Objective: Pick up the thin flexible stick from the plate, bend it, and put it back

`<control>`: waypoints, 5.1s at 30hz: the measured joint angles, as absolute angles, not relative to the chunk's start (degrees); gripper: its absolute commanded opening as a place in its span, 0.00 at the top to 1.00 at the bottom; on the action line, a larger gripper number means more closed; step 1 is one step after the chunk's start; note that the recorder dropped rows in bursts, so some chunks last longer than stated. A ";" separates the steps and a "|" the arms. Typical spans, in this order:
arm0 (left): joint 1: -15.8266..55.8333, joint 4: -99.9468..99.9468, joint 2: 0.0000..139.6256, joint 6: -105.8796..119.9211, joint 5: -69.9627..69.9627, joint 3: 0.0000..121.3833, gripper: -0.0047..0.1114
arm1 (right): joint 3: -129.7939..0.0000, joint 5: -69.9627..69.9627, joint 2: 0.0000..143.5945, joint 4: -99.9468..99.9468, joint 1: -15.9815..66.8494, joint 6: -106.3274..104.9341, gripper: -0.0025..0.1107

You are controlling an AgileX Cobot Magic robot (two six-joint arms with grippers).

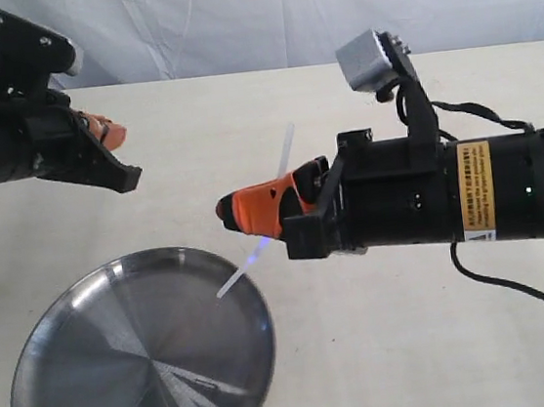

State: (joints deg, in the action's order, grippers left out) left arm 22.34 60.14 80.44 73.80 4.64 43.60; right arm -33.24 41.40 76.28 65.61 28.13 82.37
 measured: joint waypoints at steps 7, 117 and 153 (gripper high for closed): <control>22.34 60.14 75.68 72.16 1.87 43.60 0.96 | -35.43 48.93 87.66 63.55 31.05 85.34 0.99; 14.31 37.30 35.96 35.68 38.78 41.19 0.96 | -29.67 -1.42 49.45 99.51 34.82 106.50 0.99; 14.31 36.10 35.96 35.61 38.78 41.19 0.96 | -8.12 -11.69 8.69 6.71 8.85 14.82 0.99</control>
